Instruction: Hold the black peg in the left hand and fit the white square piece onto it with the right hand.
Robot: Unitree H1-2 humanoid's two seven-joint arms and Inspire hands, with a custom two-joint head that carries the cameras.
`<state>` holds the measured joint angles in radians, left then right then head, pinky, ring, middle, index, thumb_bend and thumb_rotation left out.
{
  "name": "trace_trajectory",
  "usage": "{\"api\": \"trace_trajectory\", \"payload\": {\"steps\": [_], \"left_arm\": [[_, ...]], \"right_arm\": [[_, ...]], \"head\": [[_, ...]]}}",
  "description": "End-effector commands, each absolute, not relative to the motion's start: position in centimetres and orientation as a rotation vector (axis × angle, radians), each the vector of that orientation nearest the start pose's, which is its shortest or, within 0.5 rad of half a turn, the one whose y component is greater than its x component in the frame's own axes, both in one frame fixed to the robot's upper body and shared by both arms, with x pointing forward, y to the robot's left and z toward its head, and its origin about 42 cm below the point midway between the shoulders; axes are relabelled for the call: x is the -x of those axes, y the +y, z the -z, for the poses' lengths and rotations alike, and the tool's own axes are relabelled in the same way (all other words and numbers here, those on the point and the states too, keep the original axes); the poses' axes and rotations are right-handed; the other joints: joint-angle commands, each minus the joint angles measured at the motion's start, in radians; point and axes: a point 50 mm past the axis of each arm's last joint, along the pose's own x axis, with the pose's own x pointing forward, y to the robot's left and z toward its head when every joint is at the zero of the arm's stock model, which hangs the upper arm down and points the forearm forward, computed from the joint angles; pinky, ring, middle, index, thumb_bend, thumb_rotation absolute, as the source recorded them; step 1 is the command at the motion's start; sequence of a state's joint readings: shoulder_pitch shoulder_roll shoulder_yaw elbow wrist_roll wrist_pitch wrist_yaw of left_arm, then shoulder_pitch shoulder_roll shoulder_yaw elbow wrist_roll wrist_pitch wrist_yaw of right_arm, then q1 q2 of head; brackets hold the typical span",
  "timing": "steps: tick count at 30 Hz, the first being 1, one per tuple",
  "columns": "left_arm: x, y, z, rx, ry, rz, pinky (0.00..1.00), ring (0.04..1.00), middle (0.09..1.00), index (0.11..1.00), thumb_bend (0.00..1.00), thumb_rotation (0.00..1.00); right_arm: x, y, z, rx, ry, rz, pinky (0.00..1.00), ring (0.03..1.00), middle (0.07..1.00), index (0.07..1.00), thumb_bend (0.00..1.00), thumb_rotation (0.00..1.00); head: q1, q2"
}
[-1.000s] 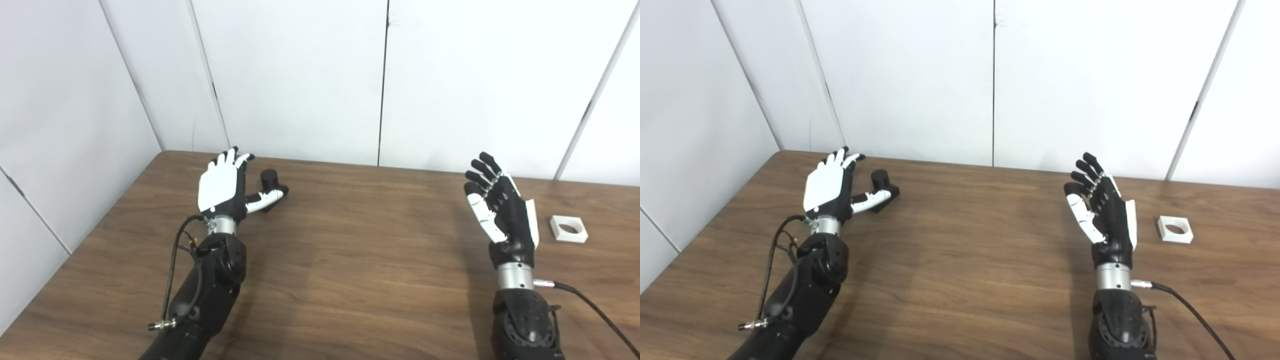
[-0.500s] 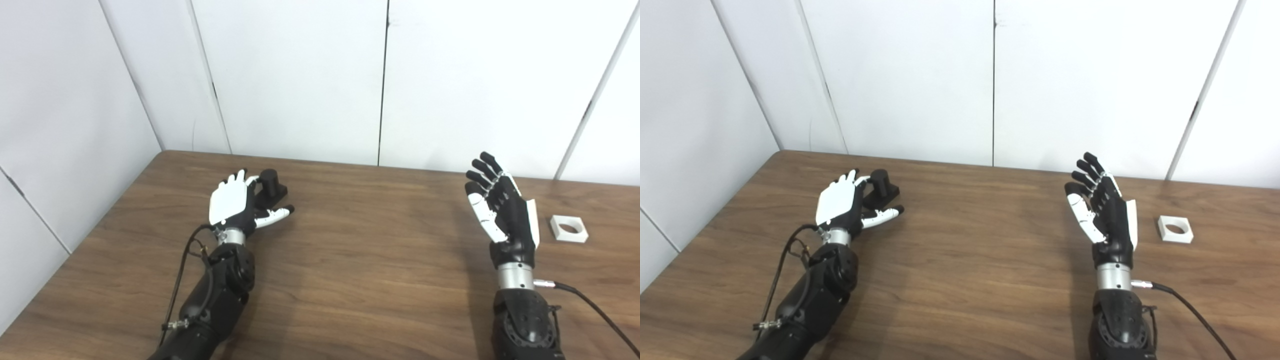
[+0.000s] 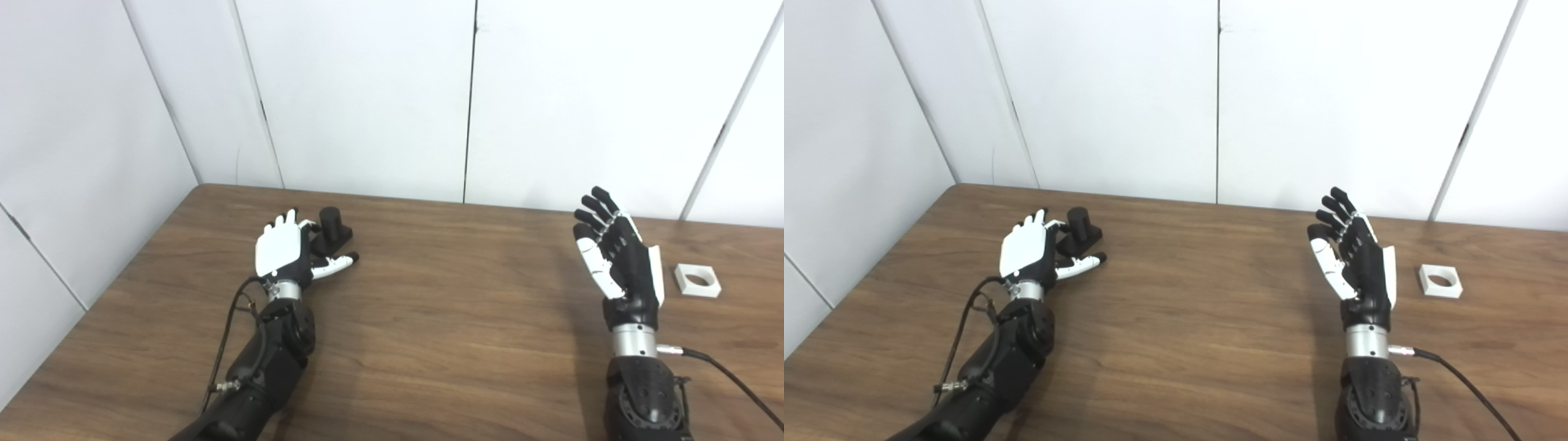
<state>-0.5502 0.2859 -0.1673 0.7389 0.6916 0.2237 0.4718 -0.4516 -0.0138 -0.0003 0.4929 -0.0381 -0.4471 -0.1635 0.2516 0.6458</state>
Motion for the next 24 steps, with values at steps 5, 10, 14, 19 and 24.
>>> {"api": "trace_trajectory", "payload": {"steps": [5, 10, 14, 19, 24], "left_arm": [[-45.91, 30.73, -13.41, -1.130, 0.029, -0.450, 1.00, 1.000, 0.987, 0.598, 0.71, 0.46], [-45.90, 30.69, -13.40, -1.109, -0.011, -0.473, 1.00, 1.000, 0.956, 0.552, 0.67, 0.39], [-45.96, 30.74, -13.31, -1.101, -0.027, -0.484, 1.00, 1.000, 0.944, 0.501, 0.55, 0.17], [-46.00, 30.75, -13.27, -1.100, -0.034, -0.491, 1.00, 0.988, 0.932, 0.488, 0.51, 0.09], [-45.99, 30.77, -13.19, -1.099, -0.039, -0.491, 1.00, 0.974, 0.920, 0.487, 0.51, 0.09]], "right_arm": [[-39.68, -19.62, -11.20, 0.051, -0.330, 0.058, 0.74, 0.782, 0.829, 0.851, 0.51, 0.54], [-39.58, -19.58, -11.24, 0.055, -0.333, 0.058, 0.74, 0.783, 0.825, 0.848, 0.50, 0.56], [-39.62, -19.59, -11.26, 0.057, -0.334, 0.062, 0.72, 0.780, 0.822, 0.843, 0.51, 0.57], [-39.64, -19.65, -11.38, 0.066, -0.339, 0.064, 0.72, 0.774, 0.821, 0.845, 0.49, 0.58], [-39.68, -19.62, -11.42, 0.052, -0.338, 0.063, 0.72, 0.779, 0.825, 0.847, 0.50, 0.60]], "head": [[0.001, 0.002], [-0.001, 0.007], [-0.002, 0.008], [-0.002, 0.010], [-0.004, 0.013]]}}
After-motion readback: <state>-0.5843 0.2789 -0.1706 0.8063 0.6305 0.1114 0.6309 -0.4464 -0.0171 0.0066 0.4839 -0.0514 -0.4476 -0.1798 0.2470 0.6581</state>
